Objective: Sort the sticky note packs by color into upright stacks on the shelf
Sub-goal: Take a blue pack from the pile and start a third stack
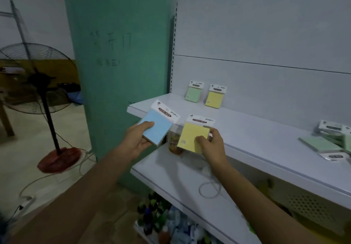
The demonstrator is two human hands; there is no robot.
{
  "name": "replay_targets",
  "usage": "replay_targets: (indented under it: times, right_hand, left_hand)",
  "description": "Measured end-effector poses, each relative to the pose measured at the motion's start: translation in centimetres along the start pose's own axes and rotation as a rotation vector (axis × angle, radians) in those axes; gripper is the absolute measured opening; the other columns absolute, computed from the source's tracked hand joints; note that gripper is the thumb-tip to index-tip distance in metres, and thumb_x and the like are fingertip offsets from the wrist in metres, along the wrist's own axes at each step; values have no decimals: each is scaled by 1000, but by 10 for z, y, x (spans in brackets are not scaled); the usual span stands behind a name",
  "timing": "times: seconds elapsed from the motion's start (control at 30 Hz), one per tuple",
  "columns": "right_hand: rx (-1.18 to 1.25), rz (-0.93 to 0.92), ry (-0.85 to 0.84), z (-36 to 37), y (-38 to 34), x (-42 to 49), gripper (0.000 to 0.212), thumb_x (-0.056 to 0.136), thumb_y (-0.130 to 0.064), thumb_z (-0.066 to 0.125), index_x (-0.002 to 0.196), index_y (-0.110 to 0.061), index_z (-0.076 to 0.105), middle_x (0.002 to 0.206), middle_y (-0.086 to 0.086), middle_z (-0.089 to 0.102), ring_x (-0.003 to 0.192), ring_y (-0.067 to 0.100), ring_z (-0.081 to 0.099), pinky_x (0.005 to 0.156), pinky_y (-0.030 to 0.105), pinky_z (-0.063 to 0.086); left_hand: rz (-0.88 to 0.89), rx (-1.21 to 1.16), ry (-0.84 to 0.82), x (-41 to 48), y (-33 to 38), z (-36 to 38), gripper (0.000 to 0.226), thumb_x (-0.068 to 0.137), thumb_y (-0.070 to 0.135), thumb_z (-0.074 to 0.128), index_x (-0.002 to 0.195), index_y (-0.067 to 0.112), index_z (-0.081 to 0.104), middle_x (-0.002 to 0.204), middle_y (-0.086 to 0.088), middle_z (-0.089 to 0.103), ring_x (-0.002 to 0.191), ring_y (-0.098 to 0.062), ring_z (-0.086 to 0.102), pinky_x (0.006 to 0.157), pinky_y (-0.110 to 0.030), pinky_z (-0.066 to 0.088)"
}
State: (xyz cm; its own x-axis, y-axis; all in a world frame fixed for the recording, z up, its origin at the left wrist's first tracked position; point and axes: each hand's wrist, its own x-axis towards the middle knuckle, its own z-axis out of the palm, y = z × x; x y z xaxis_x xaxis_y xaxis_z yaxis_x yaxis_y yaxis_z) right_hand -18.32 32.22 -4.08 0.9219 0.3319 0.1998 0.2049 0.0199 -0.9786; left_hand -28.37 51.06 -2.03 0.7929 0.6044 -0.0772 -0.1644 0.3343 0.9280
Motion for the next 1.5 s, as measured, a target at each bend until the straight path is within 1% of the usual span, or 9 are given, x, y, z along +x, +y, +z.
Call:
replay_targets:
  times: [0.2, 0.47, 0.6, 0.7, 0.8, 1.0, 1.2, 1.33, 1.5]
  right_hand:
    - [14, 72, -33, 26, 3, -3, 35, 89, -13, 59, 119, -21, 43, 88, 0, 62, 72, 10, 62, 43, 17, 48]
    - [129, 69, -112, 32, 5, 16, 17, 91, -14, 54, 103, -23, 61, 92, 5, 73, 72, 17, 70, 56, 29, 57]
    - [203, 47, -106, 22, 5, 39, 24, 90, -12, 56, 111, -22, 57, 85, 5, 75, 71, 20, 71, 56, 31, 57]
    - [159, 24, 6, 10, 3, 66, 35, 87, -16, 62, 117, -28, 49, 93, 9, 72, 81, 22, 70, 65, 34, 58]
    - [91, -16, 88, -5, 0, 99, 34, 89, -22, 61, 117, -32, 45, 103, 4, 66, 93, 18, 65, 75, 38, 58]
    - [27, -118, 164, -48, -10, 161, 6, 87, -21, 61, 91, -16, 62, 88, -3, 67, 76, 6, 61, 61, 20, 49]
    - [154, -64, 105, -88, -23, 207, 36, 94, -28, 34, 83, -20, 67, 69, -2, 69, 63, 14, 63, 54, 25, 51]
    - [68, -122, 70, -115, -19, 234, 16, 93, -24, 55, 81, -15, 62, 82, -1, 71, 75, 16, 67, 64, 31, 56]
    - [85, -65, 208, -148, -5, 266, 8, 91, -20, 58, 85, -14, 56, 91, 2, 68, 83, 16, 65, 71, 33, 55]
  left_hand:
    - [-56, -44, -175, 10, -11, -7, 30, 88, 20, 61, 117, 11, 58, 112, -8, 68, 102, -22, 65, 86, -37, 52]
    - [-46, -69, -297, 15, -32, 33, 22, 90, 25, 58, 108, 15, 63, 99, -1, 73, 85, -12, 69, 65, -22, 55]
    - [-122, -75, -419, 33, -27, 47, 31, 90, 31, 55, 117, 16, 59, 117, -8, 68, 105, -23, 64, 93, -38, 50]
    - [-125, -89, -481, 55, -23, 66, 35, 91, 32, 53, 121, 15, 58, 119, -9, 67, 109, -26, 63, 96, -42, 49]
    - [-69, -73, -479, 80, -19, 94, 25, 92, 31, 52, 111, 19, 62, 108, -3, 72, 96, -17, 69, 80, -33, 55]
    - [78, 149, -432, 131, -18, 159, 18, 90, 36, 55, 102, 24, 62, 105, 0, 70, 100, -17, 64, 95, -34, 48]
    - [251, 406, -415, 170, -37, 218, 33, 88, 53, 50, 109, 30, 60, 103, 7, 69, 99, -14, 64, 80, -23, 50]
    - [318, 416, -494, 194, -50, 247, 23, 86, 46, 58, 104, 33, 63, 98, 12, 72, 94, -11, 67, 77, -21, 53]
    - [318, 524, -418, 237, -64, 254, 37, 90, 20, 59, 127, 23, 56, 132, 5, 55, 115, -9, 53, 90, -20, 38]
